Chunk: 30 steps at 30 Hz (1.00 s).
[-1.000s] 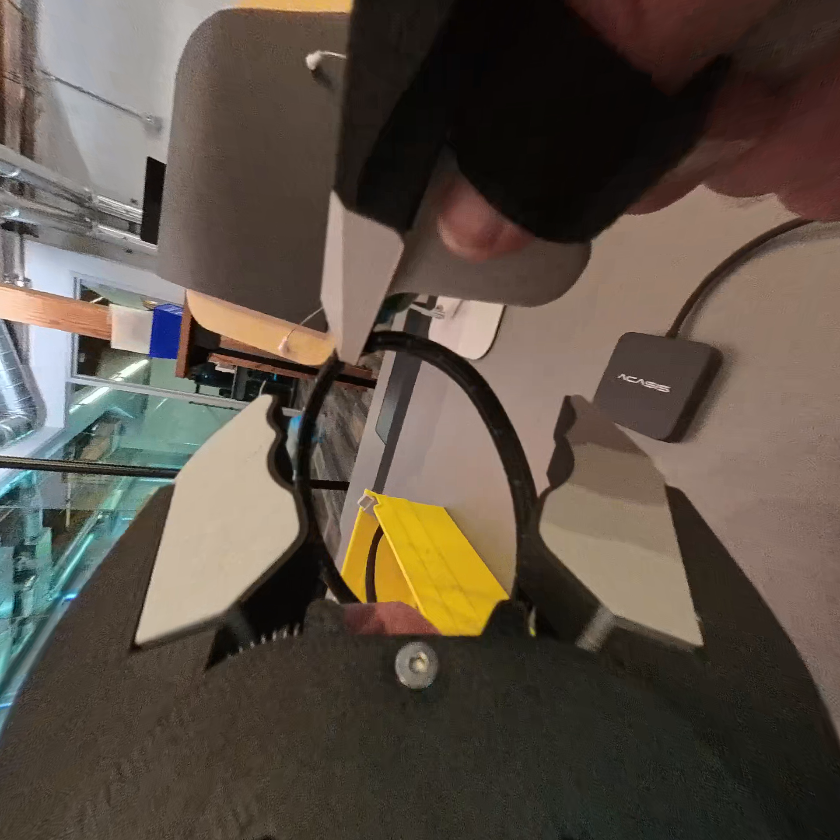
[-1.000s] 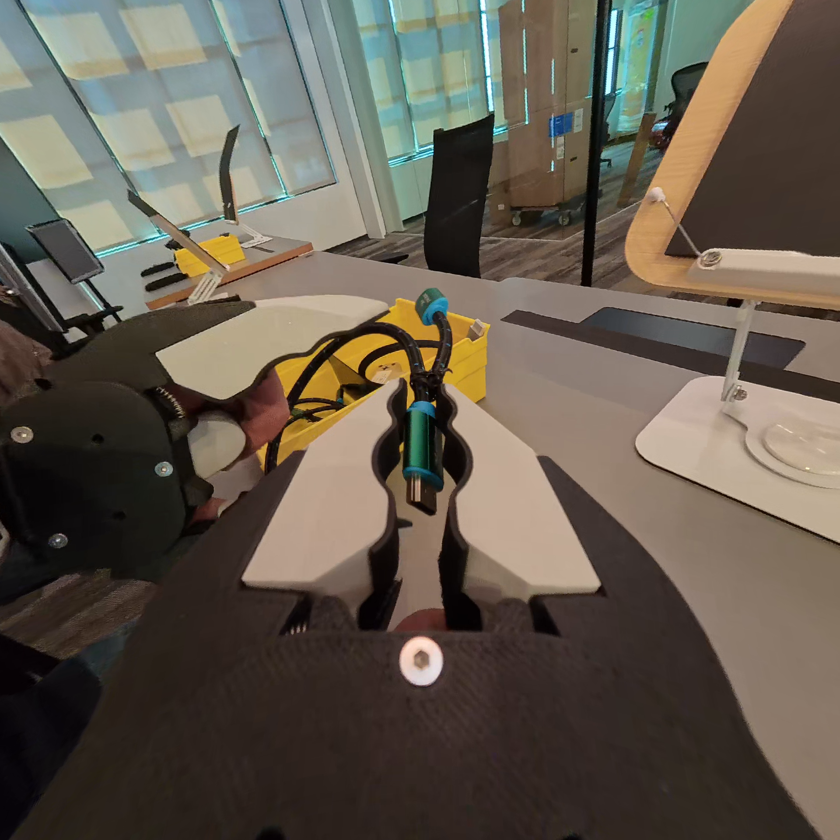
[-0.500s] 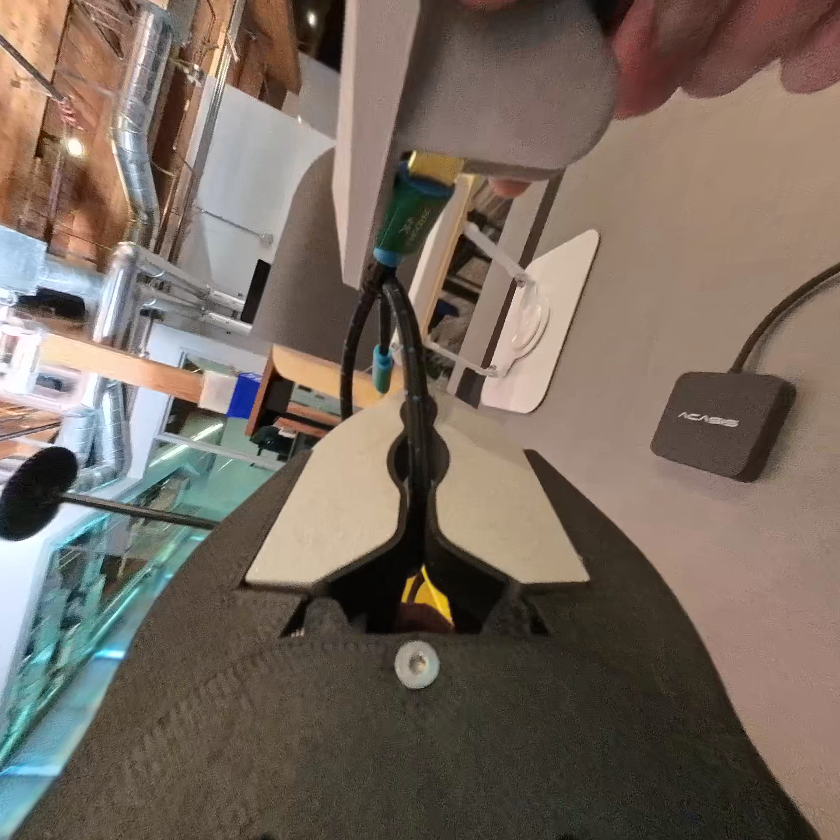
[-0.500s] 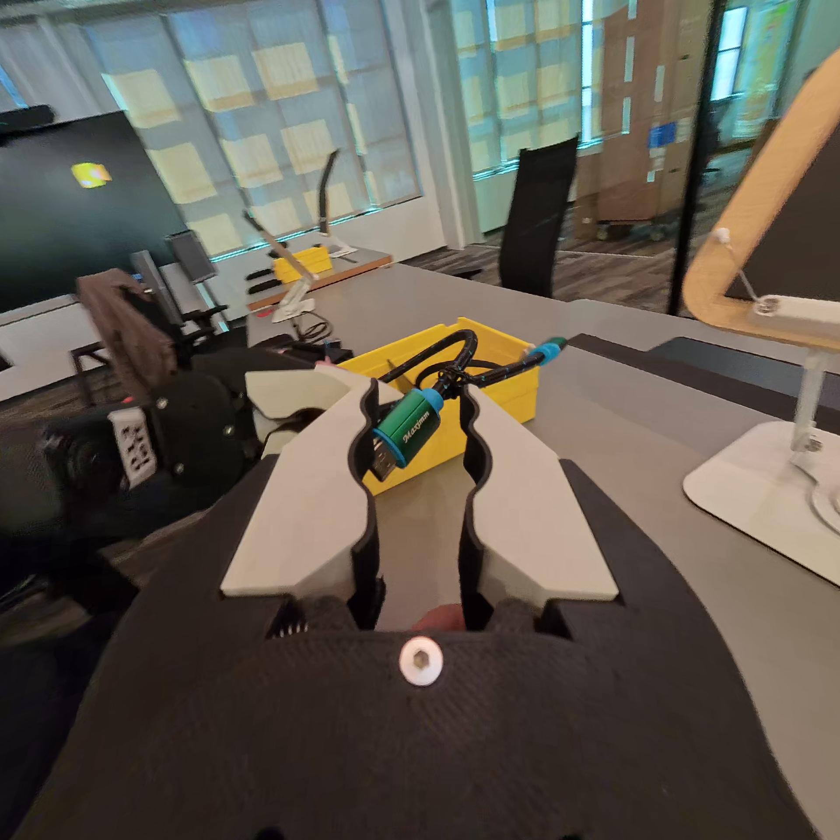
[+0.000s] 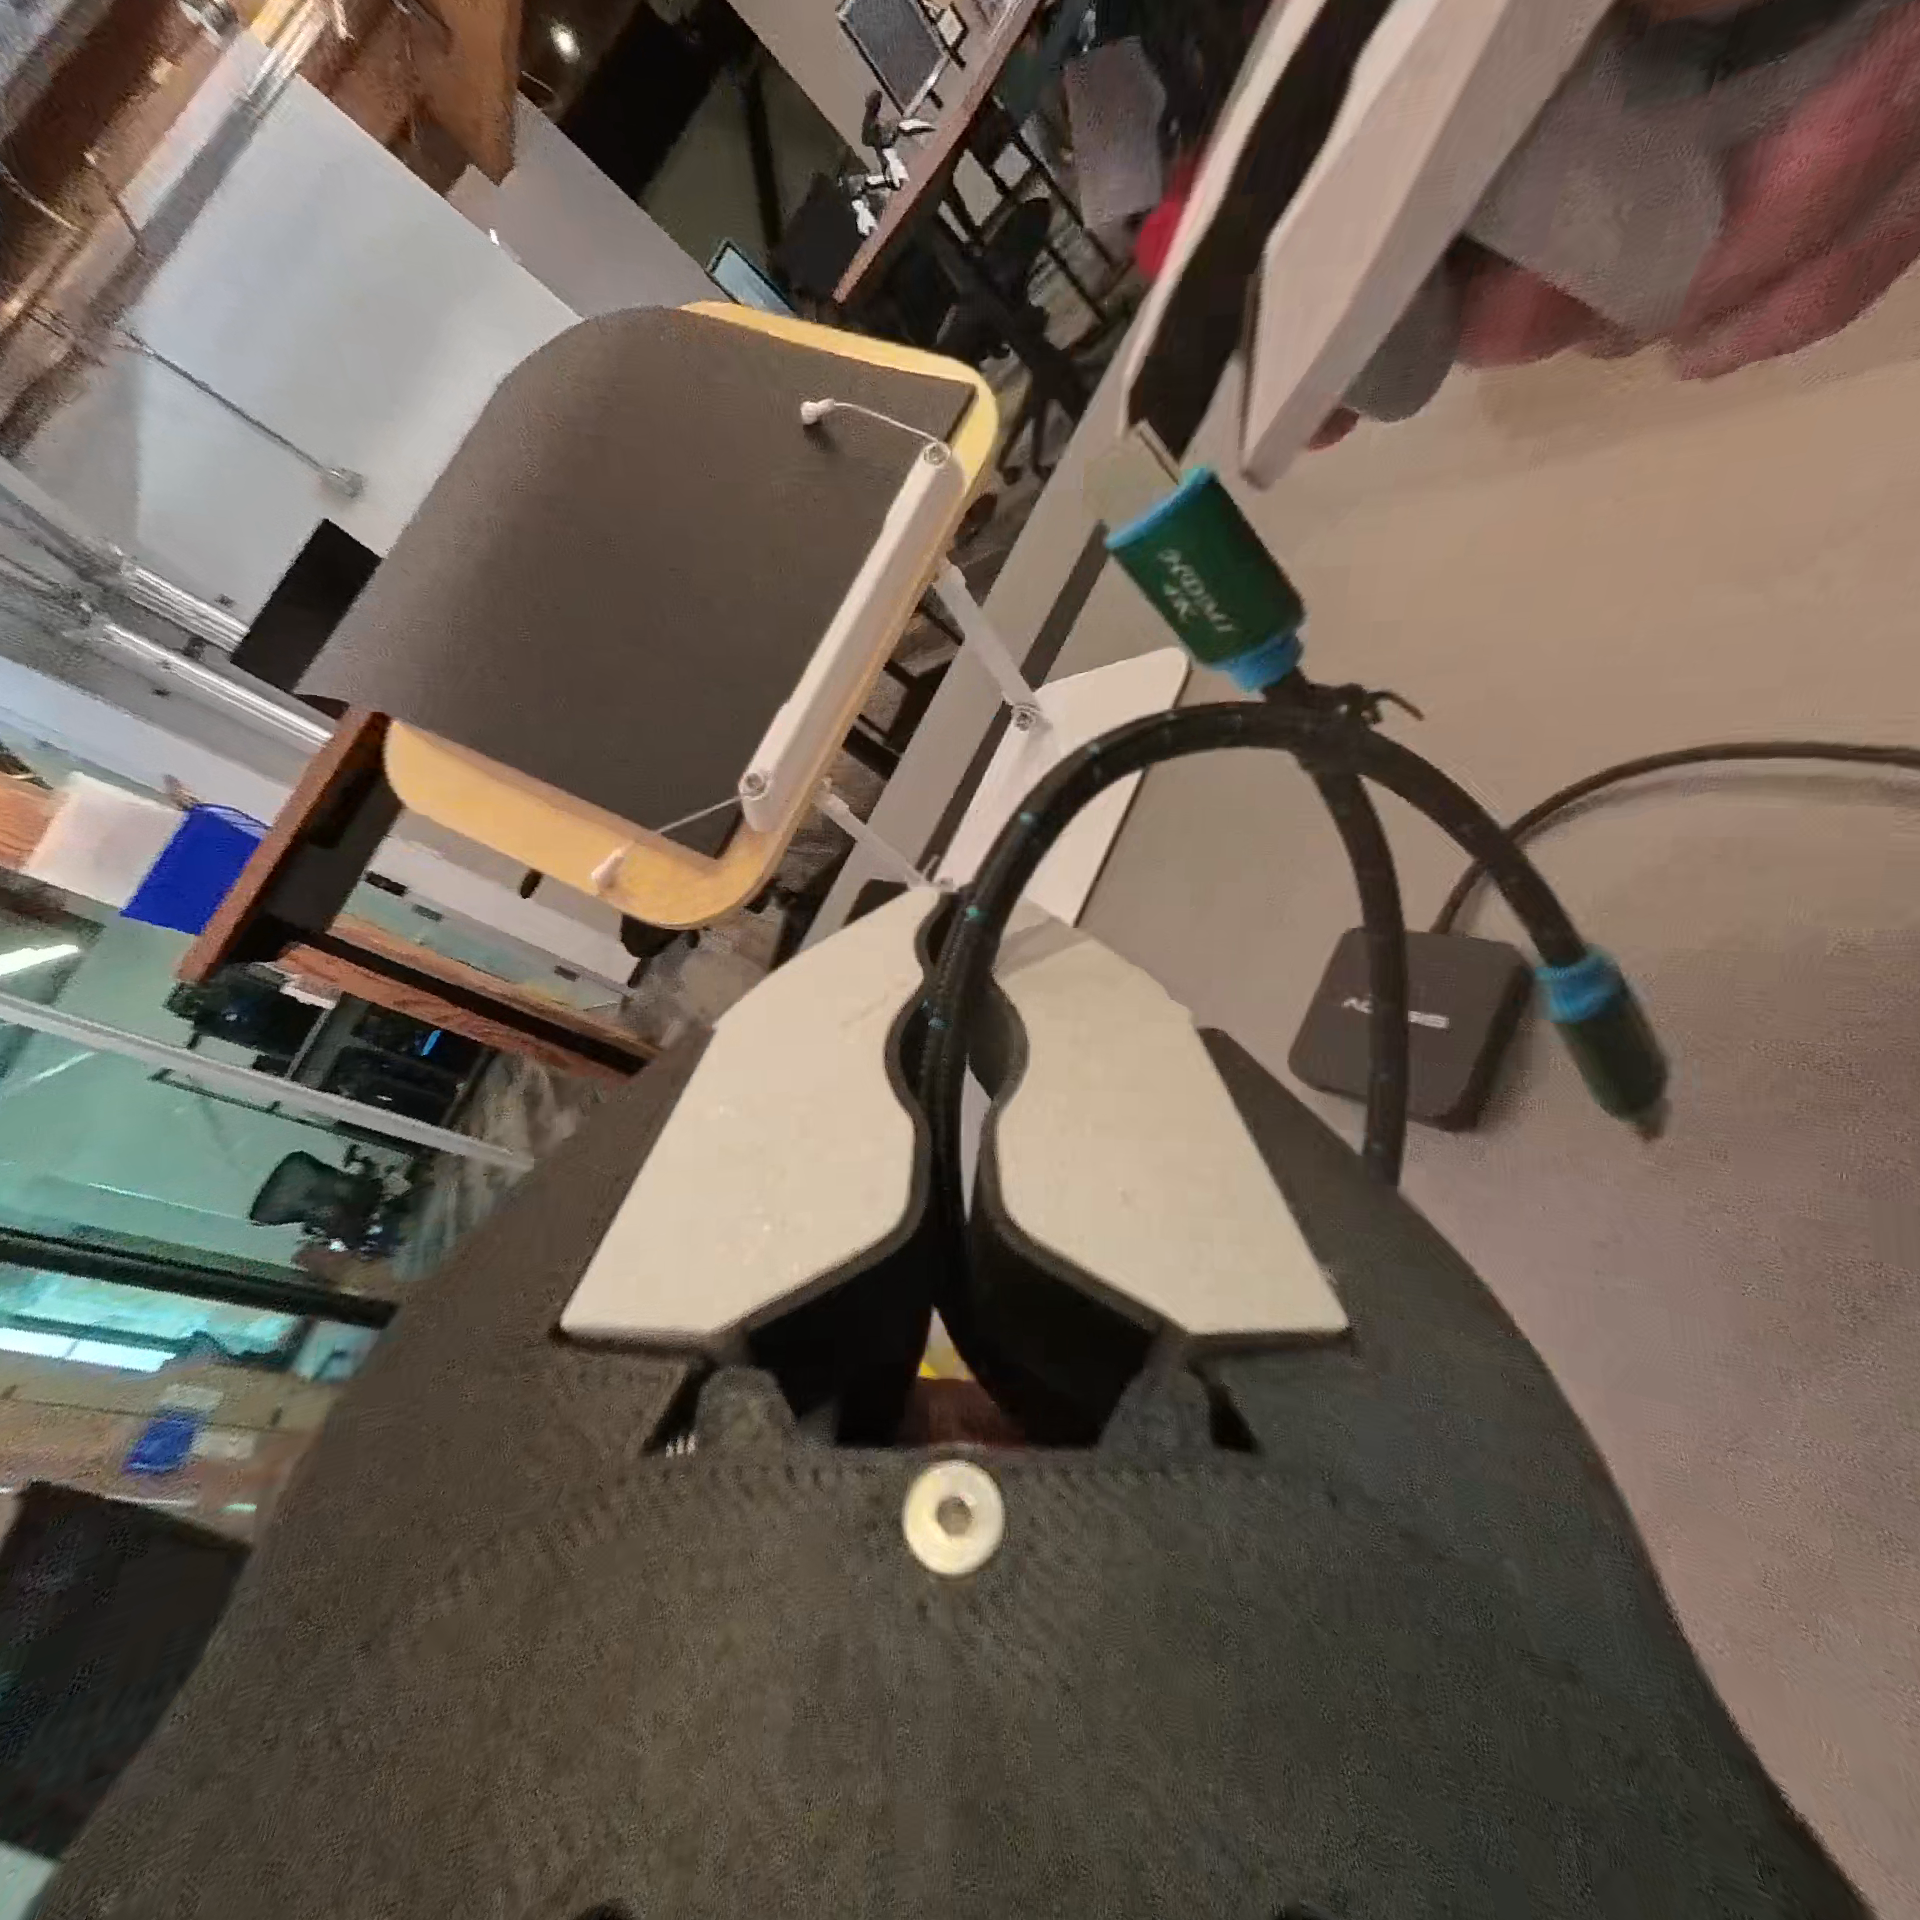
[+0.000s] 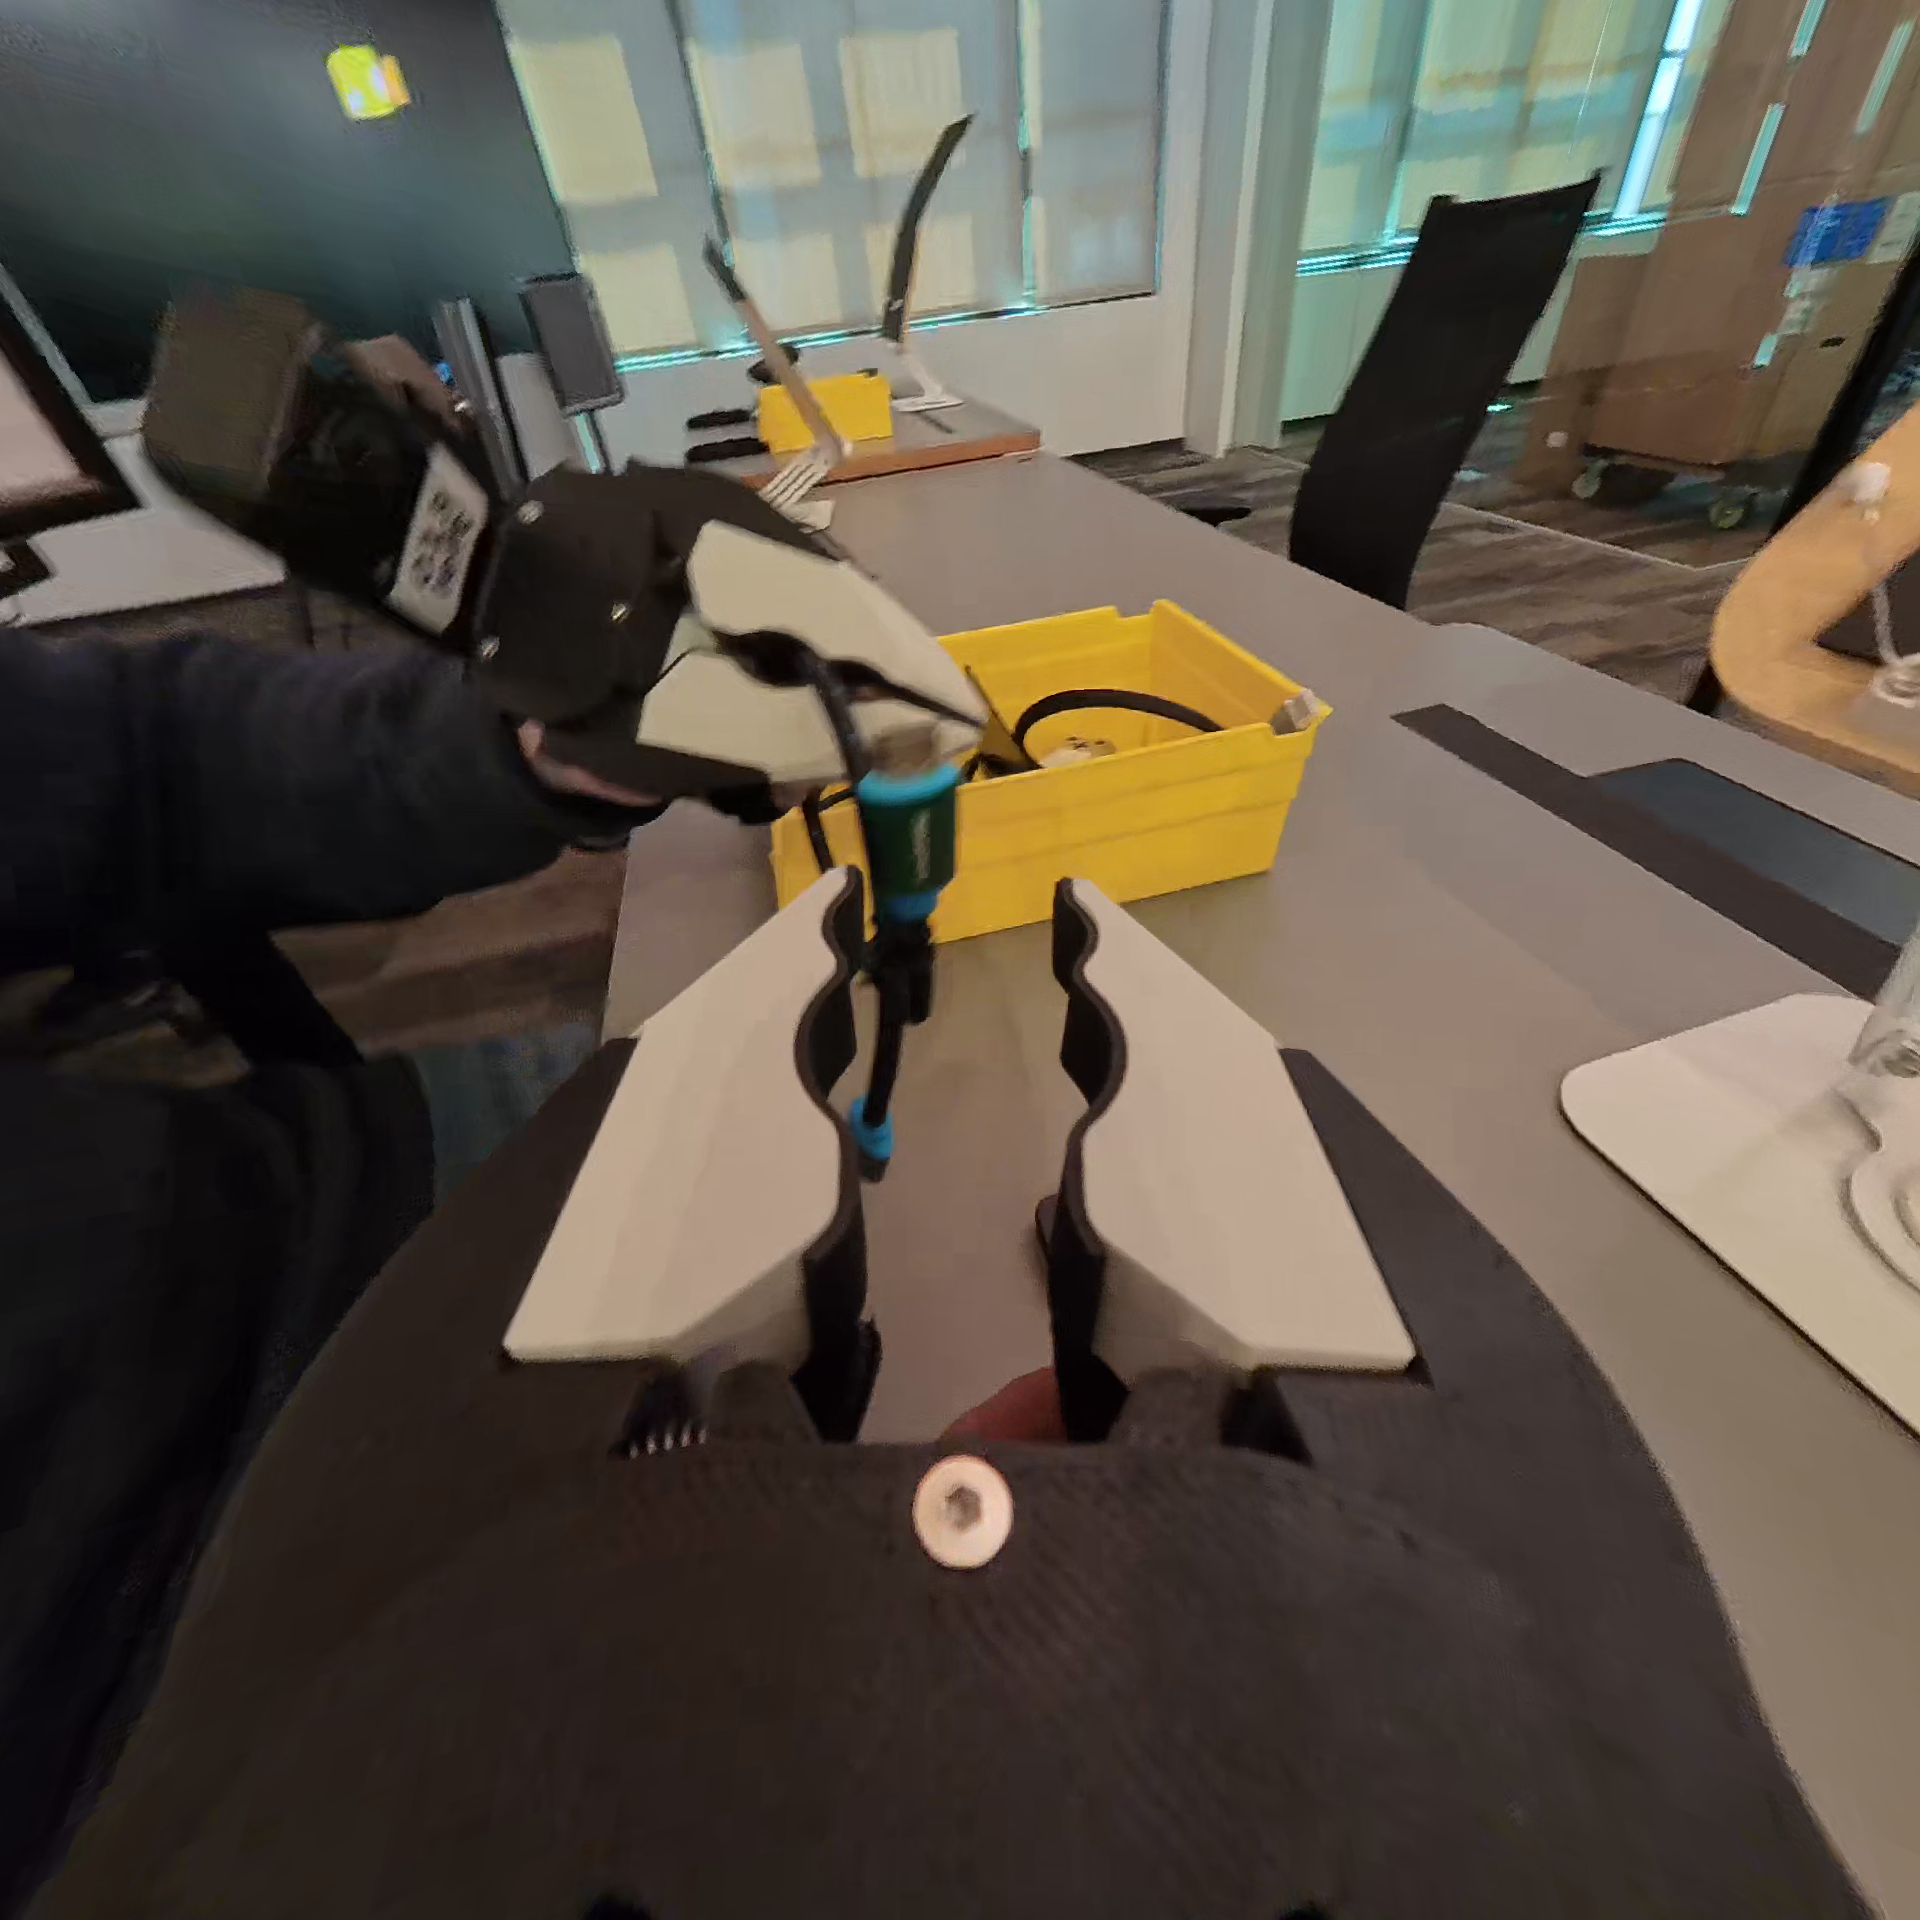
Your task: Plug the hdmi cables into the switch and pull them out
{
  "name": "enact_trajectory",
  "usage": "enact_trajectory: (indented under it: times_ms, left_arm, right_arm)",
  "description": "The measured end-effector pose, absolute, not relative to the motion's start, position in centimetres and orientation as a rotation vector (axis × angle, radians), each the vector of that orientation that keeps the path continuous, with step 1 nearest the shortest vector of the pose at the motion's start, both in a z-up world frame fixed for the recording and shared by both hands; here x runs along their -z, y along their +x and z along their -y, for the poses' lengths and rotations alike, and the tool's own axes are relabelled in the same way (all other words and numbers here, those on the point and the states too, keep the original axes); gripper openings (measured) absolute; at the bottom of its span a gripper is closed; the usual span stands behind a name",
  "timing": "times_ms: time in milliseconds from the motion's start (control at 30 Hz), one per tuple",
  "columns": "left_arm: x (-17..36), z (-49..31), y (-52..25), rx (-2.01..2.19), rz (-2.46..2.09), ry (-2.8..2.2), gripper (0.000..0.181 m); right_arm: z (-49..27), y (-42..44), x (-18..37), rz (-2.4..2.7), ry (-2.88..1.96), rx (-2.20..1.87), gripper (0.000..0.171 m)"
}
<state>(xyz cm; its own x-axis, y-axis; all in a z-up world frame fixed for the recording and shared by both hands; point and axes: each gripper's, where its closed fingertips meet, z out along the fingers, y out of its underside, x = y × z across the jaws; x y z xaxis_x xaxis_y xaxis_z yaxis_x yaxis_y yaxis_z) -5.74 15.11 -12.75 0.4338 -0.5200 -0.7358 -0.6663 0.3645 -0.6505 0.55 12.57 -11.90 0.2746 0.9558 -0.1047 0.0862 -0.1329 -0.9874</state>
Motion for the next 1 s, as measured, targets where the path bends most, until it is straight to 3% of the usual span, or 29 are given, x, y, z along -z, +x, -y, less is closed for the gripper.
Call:
enact_trajectory:
  times_ms: [400,600,800,1000]
  left_arm:
    - [12.1,-14.4,-5.4,0.136,-1.19,-1.389,0.001]
    - [11.9,-13.8,-5.1,0.159,-1.204,-1.382,0.0]
    - [11.3,-13.9,-5.6,0.237,-1.183,-1.42,0.0]
    - [11.4,-13.9,-6.2,0.489,-1.132,-1.588,0.0]
  right_arm:
    - [-11.9,-0.4,13.2,1.083,-1.482,-1.015,0.025]
    - [-12.2,-1.3,13.7,1.031,-1.502,-1.088,0.001]
    - [-11.7,-1.1,12.7,1.026,-1.435,-1.106,0.0]
    - [-10.2,-1.5,11.6,1.197,-1.283,-0.812,0.0]
